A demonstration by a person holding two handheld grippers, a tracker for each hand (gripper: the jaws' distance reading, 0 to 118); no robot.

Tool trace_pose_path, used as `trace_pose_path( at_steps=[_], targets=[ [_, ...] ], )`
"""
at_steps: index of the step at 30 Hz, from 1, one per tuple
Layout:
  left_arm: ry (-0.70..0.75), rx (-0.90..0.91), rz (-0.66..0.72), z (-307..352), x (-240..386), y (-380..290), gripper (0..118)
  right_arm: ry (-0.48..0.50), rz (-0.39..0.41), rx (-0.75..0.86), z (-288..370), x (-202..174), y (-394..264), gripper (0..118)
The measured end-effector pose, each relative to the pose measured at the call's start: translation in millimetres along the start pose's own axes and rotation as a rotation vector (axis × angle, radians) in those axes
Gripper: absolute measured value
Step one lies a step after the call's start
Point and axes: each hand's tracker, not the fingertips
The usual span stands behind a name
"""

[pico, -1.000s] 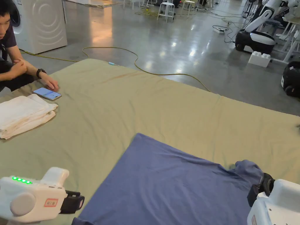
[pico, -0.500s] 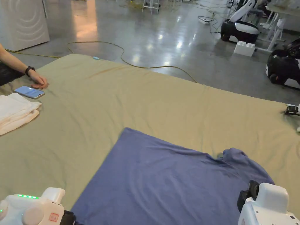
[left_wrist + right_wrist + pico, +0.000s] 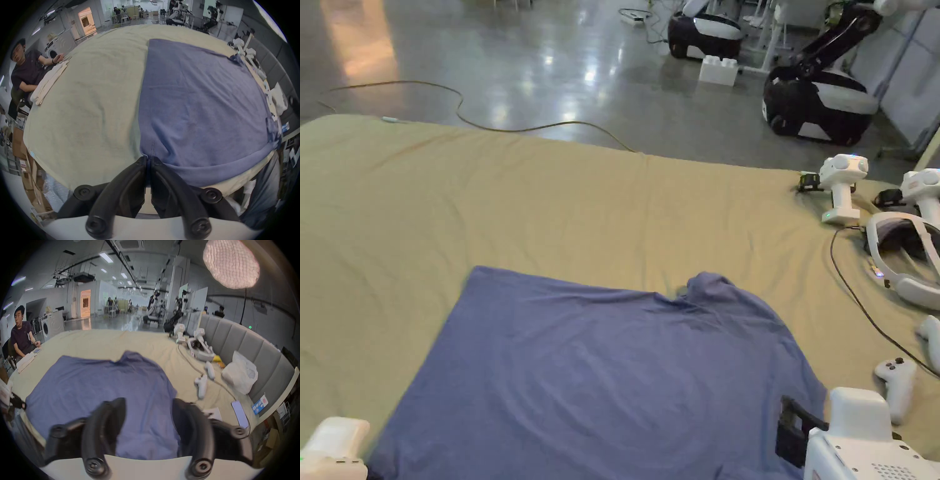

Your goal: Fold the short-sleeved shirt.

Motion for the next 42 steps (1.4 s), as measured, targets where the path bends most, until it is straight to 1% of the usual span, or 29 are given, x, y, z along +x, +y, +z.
trace_pose_path(
  at_steps=[2, 4, 6, 7, 11, 13, 14, 16, 18, 19, 20, 21, 22, 24, 25, 26, 28, 34, 36, 38, 42],
  targets=[
    [-0.001, 0.008, 0.015, 0, -6, 3, 6, 0.028, -0.033, -0.099, 5, 22, -9, 67],
    [-0.009, 0.013, 0.022, 2, -8, 2, 6, 0.019, -0.057, -0.204, 8, 38, -21, 67],
    [-0.01, 0.016, 0.03, 0, -11, 3, 6, 0.031, -0.079, -0.314, 7, 50, -37, 67],
    [-0.011, 0.013, 0.031, 0, -12, 2, 6, 0.037, -0.095, -0.355, -1, 57, -55, 67],
    [-0.016, -0.001, 0.046, -4, -19, -4, 6, 0.031, -0.054, -0.512, -11, 58, -91, 66],
    [-0.017, -0.005, 0.052, -5, -21, -8, 6, 0.064, -0.07, -0.546, -19, 57, -104, 60],
    [-0.022, -0.008, 0.055, -7, -21, -9, 6, 0.07, -0.089, -0.551, -26, 59, -112, 58],
    [-0.024, -0.014, 0.063, -9, -23, -12, 6, 0.082, -0.096, -0.587, -38, 59, -122, 54],
    [-0.033, -0.014, 0.073, -10, -23, -13, 6, 0.094, -0.106, -0.587, -41, 56, -125, 34],
    [-0.033, -0.013, 0.077, -11, -24, -13, 6, 0.087, -0.107, -0.583, -36, 53, -119, 30],
    [-0.034, -0.014, 0.081, -11, -24, -13, 6, 0.119, -0.096, -0.583, -36, 52, -117, 20],
    [-0.036, -0.014, 0.082, -12, -24, -13, 6, 0.145, -0.098, -0.587, -36, 52, -117, 5],
    [-0.034, -0.012, 0.082, -12, -23, -13, 6, 0.102, -0.079, -0.59, -35, 48, -117, 4],
    [-0.037, -0.011, 0.079, -11, -23, -13, 6, 0.102, 0.007, -0.584, -30, 45, -114, 4],
    [-0.037, -0.009, 0.075, -10, -24, -13, 6, 0.084, 0.036, -0.577, -26, 43, -111, 4],
    [-0.041, -0.006, 0.077, -6, -24, -12, 6, 0.073, 0.043, -0.57, -21, 43, -106, 3],
    [-0.06, 0.011, 0.089, 0, -27, -10, 6, 0.064, 0.05, -0.548, -14, 46, -96, 3],
    [-0.121, 0.088, 0.13, 16, -35, 21, 6, 0.071, 0.009, -0.467, -14, 54, -48, 3],
    [-0.138, 0.11, 0.135, 15, -36, 42, 6, 0.07, -0.005, -0.428, -23, 57, -28, 3],
    [-0.136, 0.136, 0.123, 13, -34, 66, 6, 0.061, 0.005, -0.392, -38, 58, -8, 3],
    [-0.153, 0.152, 0.12, -5, -32, 114, 6, 0.056, -0.004, -0.38, -79, 60, 23, 3]
  ],
)
